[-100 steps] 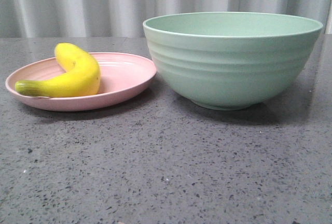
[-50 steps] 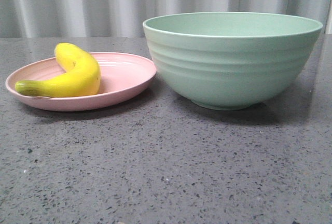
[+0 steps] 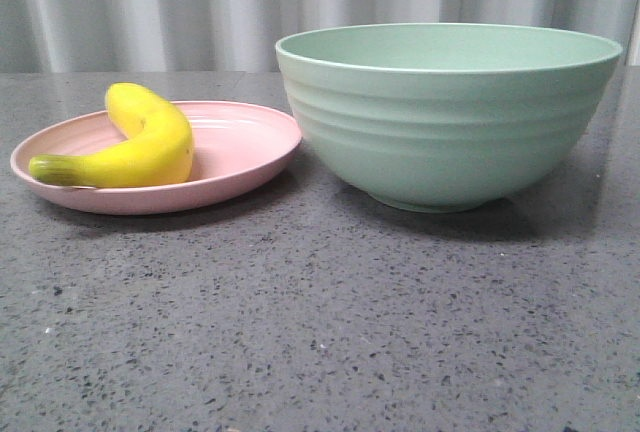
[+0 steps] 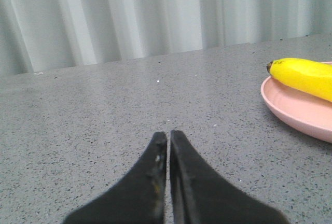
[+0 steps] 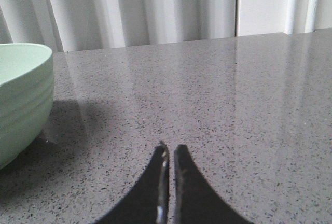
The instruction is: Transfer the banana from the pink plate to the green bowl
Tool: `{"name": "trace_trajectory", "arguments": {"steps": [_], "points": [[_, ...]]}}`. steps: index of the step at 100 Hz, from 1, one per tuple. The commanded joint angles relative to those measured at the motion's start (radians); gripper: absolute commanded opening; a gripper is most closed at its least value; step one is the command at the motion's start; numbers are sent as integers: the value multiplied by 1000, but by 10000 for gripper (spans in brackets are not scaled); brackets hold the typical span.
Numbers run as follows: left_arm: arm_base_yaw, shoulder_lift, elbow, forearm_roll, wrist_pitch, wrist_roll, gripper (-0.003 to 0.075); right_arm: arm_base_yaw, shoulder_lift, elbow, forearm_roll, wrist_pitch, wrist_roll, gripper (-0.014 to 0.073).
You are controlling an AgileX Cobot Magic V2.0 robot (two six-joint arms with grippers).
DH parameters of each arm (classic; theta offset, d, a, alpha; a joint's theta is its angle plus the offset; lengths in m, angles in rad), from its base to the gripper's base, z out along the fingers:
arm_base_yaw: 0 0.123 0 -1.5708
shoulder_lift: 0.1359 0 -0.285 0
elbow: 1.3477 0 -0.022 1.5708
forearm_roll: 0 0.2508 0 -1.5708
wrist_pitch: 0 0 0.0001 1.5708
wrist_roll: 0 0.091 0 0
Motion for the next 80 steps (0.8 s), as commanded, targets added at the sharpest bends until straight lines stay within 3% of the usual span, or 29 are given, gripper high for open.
{"name": "trace_trajectory", "arguments": {"steps": [1,40,80], "points": [[3,-29,9,-12,-81,-6,-20,-6,-18,23,-3,-83,-3,-63],[3,-25,-5,-87,-88,-6,-20,-6,-13,9,53,-58,-3,-63],[3,193,-203,-94,-100,-6,-20,-4,216,-209,62,91,-3,-61]]}}
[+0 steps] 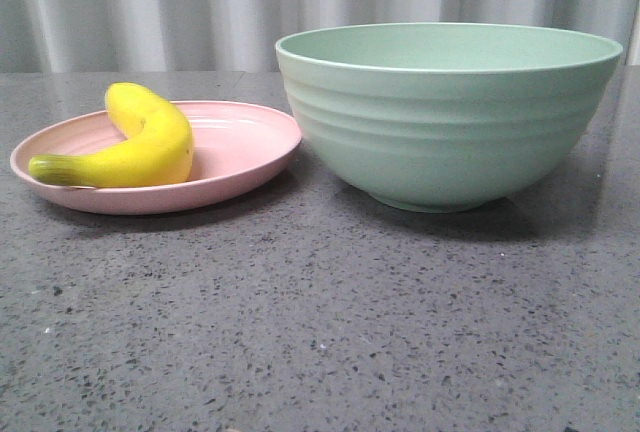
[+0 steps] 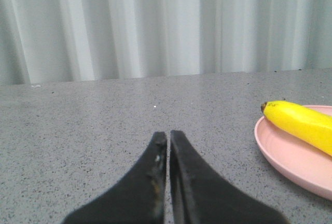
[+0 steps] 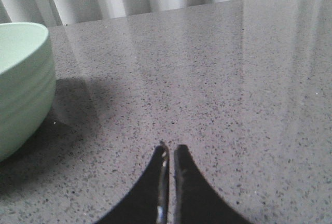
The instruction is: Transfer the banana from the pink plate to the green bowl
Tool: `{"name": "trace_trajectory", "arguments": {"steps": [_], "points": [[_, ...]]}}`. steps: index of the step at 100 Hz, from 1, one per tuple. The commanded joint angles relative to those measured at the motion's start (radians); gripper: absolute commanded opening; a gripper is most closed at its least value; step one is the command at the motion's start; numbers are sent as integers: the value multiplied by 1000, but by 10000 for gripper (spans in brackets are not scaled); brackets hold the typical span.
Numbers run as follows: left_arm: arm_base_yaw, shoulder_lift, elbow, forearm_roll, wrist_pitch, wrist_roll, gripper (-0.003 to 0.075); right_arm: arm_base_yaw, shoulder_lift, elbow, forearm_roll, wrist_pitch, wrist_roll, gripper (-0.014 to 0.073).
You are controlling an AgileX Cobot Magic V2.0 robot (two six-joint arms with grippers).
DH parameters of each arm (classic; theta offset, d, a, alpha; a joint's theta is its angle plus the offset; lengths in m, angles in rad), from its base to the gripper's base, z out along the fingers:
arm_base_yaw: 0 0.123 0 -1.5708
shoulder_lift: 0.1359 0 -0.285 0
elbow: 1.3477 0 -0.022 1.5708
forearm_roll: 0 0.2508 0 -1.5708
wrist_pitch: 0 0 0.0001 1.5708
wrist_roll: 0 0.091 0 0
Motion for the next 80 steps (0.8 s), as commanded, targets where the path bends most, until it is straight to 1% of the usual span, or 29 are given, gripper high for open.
{"name": "trace_trajectory", "arguments": {"steps": [1,7,21,27,36,45,52,62,67,71,80], "points": [[3,80,-69,-13,-92,-6,-20,-4,83,-103,7,-26,-3,-61],[3,122,-88,-13,-124,-6,-20,-4,139,-156,7,20,-3,-61],[3,189,-94,-13,-253,-6,-20,-4,257,-279,7,141,-3,-62],[3,206,-94,-13,-282,-6,-20,-4,290,-307,7,141,-3,-62],[3,230,-94,-13,-289,-6,-20,-4,307,-314,7,116,-3,-62],[3,239,-94,-13,-289,-6,-11,-4,308,-314,7,128,-3,-62],[3,241,-94,-13,-295,-6,55,-4,308,-312,7,139,-3,-62],[3,241,-94,-13,-305,-6,242,-4,308,-304,7,141,-3,-62],[3,241,-94,-13,-315,-6,306,-4,308,-304,7,139,-3,-62],[3,244,-94,-13,-325,-6,331,-4,308,-304,7,137,-3,-62],[3,247,-99,-5,-338,-6,335,-4,308,-304,7,135,-3,-62]]}}
